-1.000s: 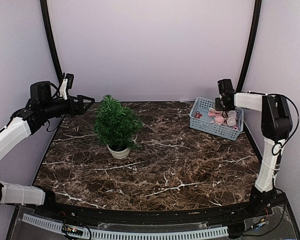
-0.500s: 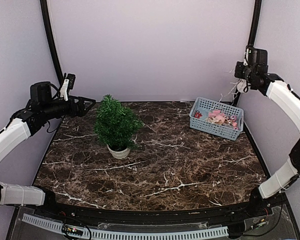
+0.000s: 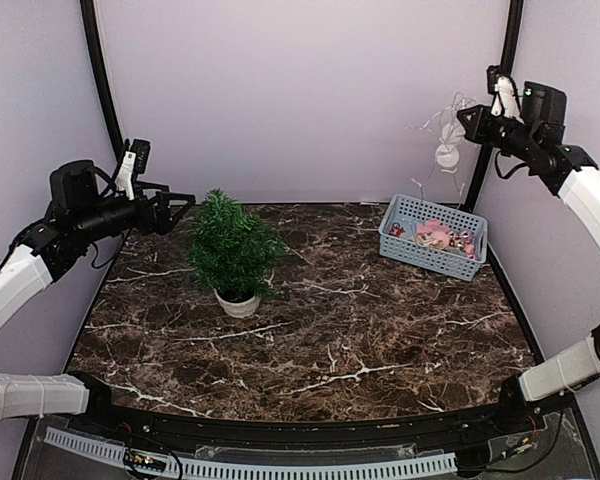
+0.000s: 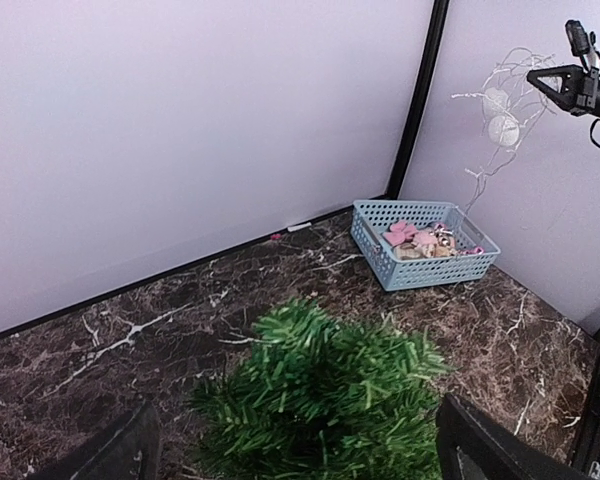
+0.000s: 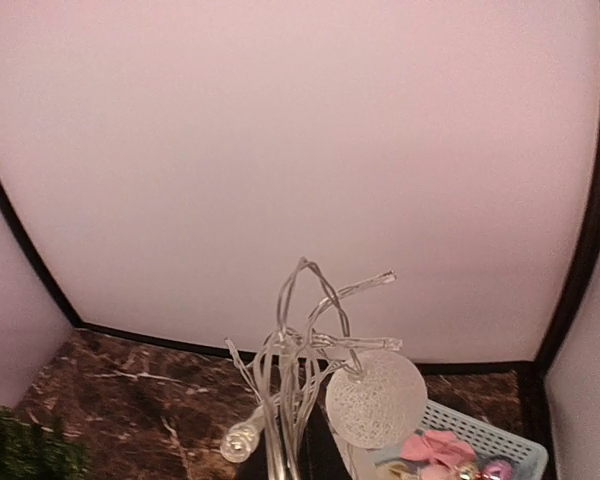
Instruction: Decorate the small christmas tree
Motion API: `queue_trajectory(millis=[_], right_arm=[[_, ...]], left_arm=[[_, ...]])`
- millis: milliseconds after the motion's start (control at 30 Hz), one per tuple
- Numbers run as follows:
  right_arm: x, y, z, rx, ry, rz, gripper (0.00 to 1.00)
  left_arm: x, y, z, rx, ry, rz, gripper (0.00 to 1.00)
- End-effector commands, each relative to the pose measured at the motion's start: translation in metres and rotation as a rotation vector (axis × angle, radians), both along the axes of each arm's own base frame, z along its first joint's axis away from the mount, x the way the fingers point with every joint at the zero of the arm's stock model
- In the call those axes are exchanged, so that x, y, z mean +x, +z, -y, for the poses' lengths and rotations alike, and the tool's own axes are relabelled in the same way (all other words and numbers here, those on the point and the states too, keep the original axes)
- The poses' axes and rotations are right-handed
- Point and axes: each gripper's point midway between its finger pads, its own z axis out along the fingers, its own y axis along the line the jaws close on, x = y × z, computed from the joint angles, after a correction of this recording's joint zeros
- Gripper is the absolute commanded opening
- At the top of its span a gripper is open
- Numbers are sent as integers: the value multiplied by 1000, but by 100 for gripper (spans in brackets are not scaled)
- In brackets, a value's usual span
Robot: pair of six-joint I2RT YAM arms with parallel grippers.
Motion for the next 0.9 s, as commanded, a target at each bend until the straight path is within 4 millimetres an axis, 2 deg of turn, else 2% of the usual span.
queue_trajectory(millis=[0, 133, 167, 200, 233, 267, 300, 333, 367, 400, 433, 500, 567, 700, 867], right_arm=[[-53, 90, -51, 170, 340, 216, 0], [-89, 139, -75, 254, 525, 325, 0], [-96, 151, -78, 271, 563, 359, 0], [-103, 160, -82, 297, 603, 369, 0], [-110, 168, -84, 302, 634, 393, 0], [-115, 175, -86, 319, 661, 407, 0], [-120, 181, -87, 336, 686, 419, 0], [-125, 187, -89, 357, 715, 429, 0], [-130, 192, -91, 368, 740, 438, 0], [-133, 196, -92, 378, 762, 447, 0], [-138, 201, -93, 388, 784, 456, 0], [-146, 209, -95, 403, 828, 479, 0], [-153, 216, -96, 418, 855, 502, 0], [-162, 225, -96, 430, 886, 541, 0], [-170, 229, -98, 448, 929, 555, 0]], left_arm=[[-16, 49, 17, -76, -36, 116, 98], [-28, 65, 53, -105, -97, 164, 97], [-36, 69, 68, -120, -138, 179, 97], [-35, 73, 76, -127, -143, 192, 97], [-44, 74, 92, -133, -189, 196, 97], [-42, 74, 102, -133, -195, 201, 97], [-52, 75, 119, -133, -241, 208, 97], [-51, 75, 131, -129, -252, 213, 97], [-61, 76, 147, -124, -295, 222, 97], [-59, 75, 160, -121, -312, 224, 97], [-67, 75, 172, -121, -349, 227, 97], [-68, 67, 200, -116, -404, 209, 98], [-69, 61, 219, -121, -443, 195, 98], [-69, 49, 244, -130, -495, 172, 98], [-65, 40, 257, -145, -517, 166, 99]])
